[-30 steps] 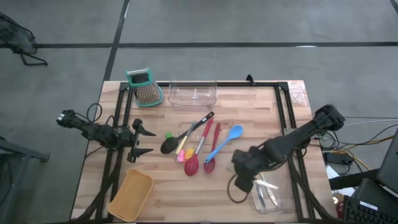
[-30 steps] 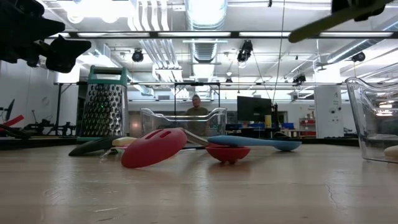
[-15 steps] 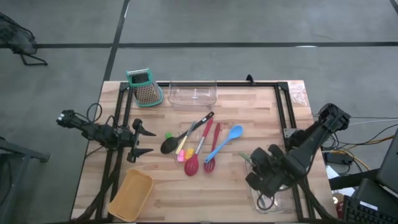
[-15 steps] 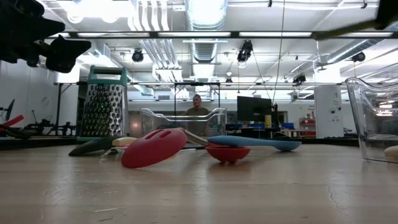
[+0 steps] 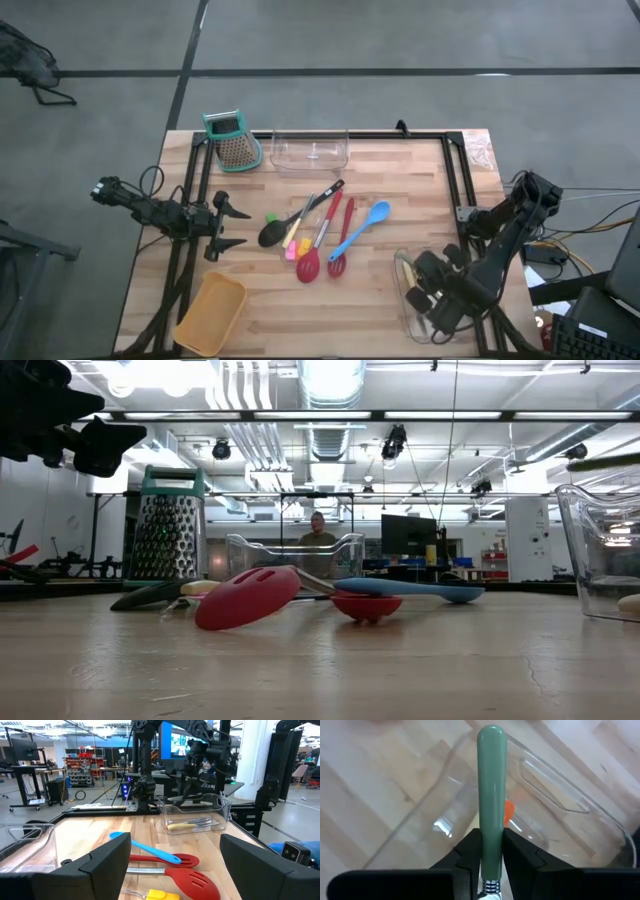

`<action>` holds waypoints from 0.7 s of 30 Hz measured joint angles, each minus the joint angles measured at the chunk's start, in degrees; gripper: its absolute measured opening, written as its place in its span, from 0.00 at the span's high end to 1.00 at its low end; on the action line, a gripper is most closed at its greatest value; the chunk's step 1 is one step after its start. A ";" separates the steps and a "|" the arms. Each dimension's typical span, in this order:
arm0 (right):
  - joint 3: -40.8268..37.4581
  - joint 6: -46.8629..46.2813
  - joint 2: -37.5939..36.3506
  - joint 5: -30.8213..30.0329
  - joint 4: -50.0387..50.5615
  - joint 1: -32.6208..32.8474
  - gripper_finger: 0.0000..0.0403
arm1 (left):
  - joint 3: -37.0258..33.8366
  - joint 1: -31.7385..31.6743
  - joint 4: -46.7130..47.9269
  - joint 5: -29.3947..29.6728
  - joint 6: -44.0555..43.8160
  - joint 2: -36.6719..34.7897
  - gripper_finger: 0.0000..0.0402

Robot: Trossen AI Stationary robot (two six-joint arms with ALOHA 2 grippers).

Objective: Pick & Place Kitchen Items
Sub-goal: Put the green knife into the bottom transparent bin, then put the blue spoon into the top transparent bin

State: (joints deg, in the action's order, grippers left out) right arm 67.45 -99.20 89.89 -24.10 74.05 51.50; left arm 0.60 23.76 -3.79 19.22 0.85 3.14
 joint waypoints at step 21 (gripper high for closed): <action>-12.41 -2.08 -0.10 2.14 -13.02 0.25 0.85 | 0.00 0.01 0.00 0.00 -0.01 0.00 0.22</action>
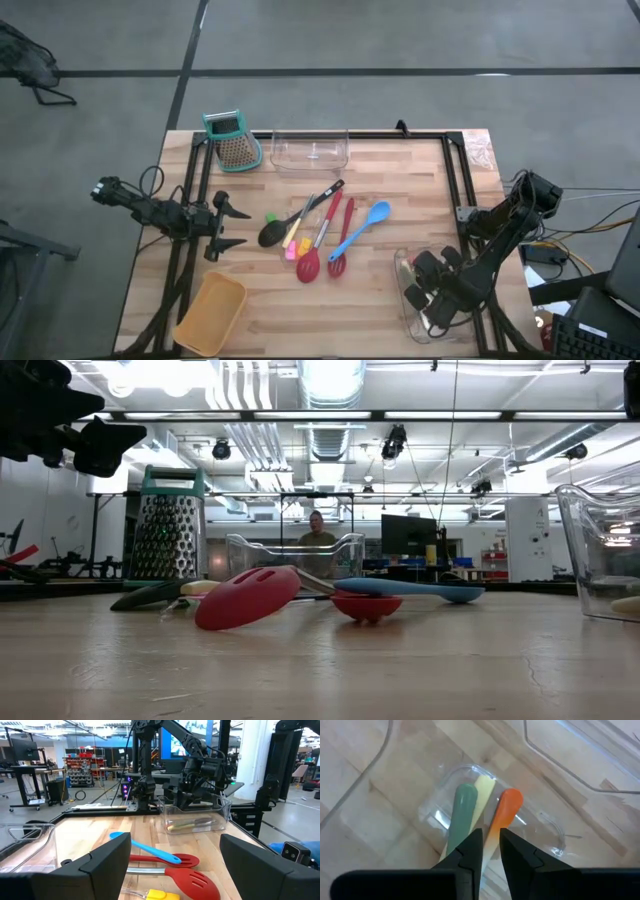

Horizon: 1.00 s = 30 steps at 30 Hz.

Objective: Pick & Place Kitchen Items
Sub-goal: Put the blue spoon into the top transparent bin

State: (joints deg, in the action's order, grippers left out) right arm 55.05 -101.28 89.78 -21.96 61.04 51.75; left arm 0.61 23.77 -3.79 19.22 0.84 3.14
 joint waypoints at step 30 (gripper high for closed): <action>16.71 43.17 -0.39 -15.63 -4.00 -16.80 0.82 | 0.01 0.00 -0.02 0.00 0.00 0.02 0.22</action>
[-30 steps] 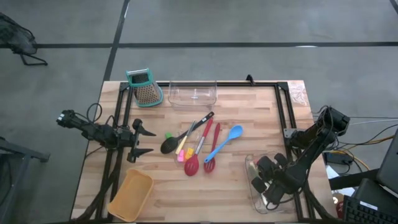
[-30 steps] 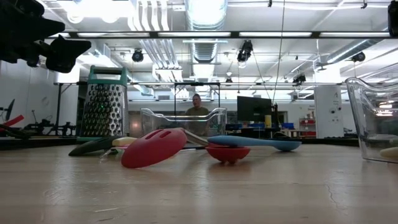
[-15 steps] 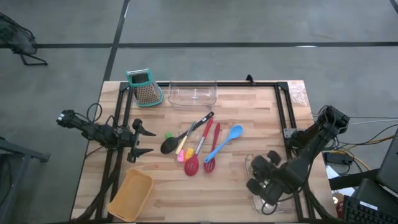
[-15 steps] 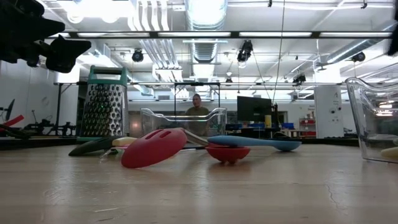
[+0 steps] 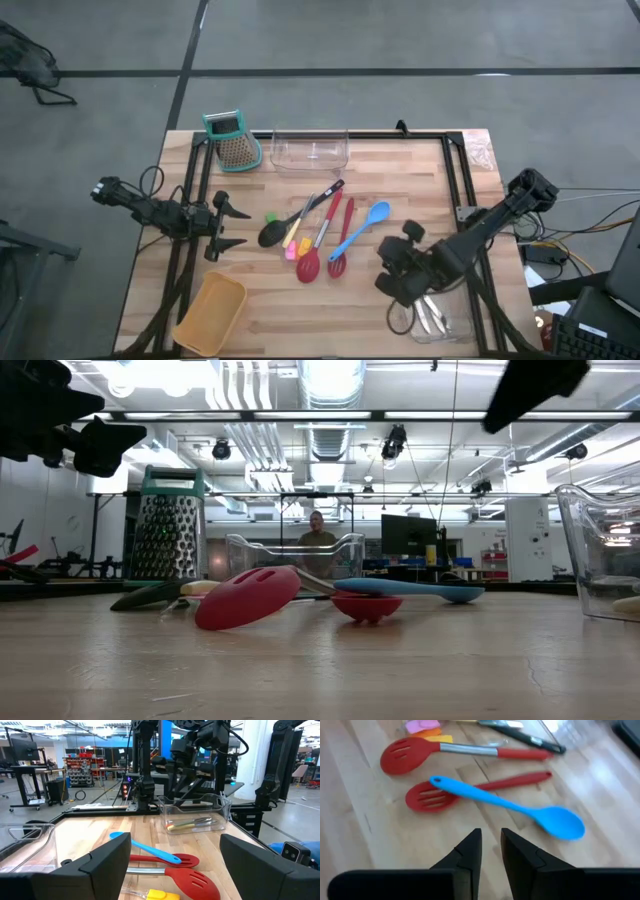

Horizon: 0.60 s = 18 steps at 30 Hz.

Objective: Pick & Place Kitchen Items
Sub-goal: Put the blue spoon into the top transparent bin

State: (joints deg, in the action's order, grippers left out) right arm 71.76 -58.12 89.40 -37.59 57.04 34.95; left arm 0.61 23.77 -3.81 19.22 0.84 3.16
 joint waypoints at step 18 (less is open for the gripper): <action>-0.76 39.62 0.58 12.83 -11.52 -16.06 0.69 | -0.01 -0.02 0.02 -0.02 0.02 -0.02 0.22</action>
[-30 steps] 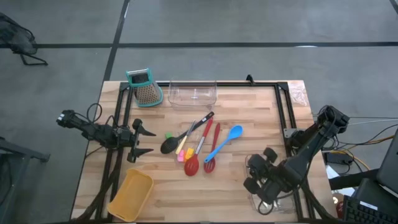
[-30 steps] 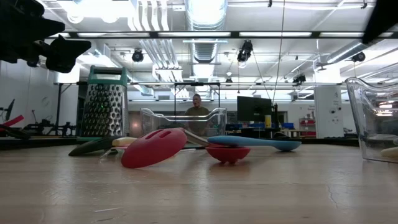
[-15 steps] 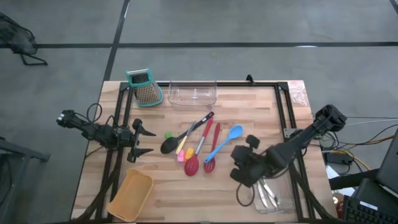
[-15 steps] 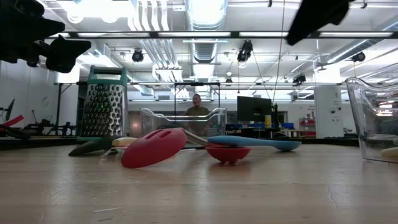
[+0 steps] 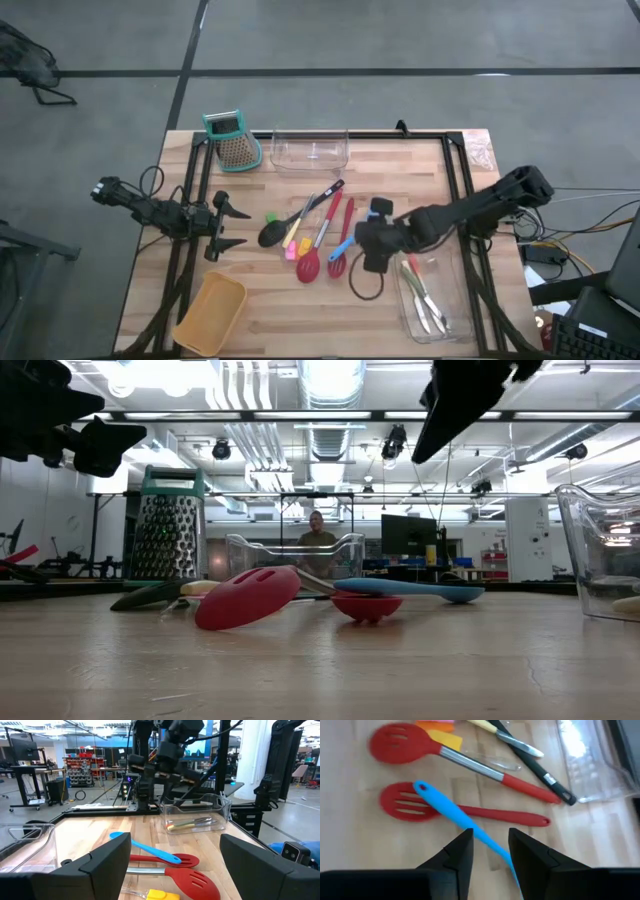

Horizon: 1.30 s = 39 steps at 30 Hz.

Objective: Pick & Place Kitchen Items
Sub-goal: Put the blue spoon into the top transparent bin

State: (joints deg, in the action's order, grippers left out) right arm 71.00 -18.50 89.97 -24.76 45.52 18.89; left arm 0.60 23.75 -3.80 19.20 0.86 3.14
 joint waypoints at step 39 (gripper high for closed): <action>-0.07 20.21 22.46 7.20 -4.79 -8.01 0.56 | 0.01 0.00 0.00 0.02 -0.01 0.02 0.22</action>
State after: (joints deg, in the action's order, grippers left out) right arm 70.93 1.71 112.44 -17.56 40.72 10.87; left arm 0.61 23.75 -3.80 19.22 0.85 3.16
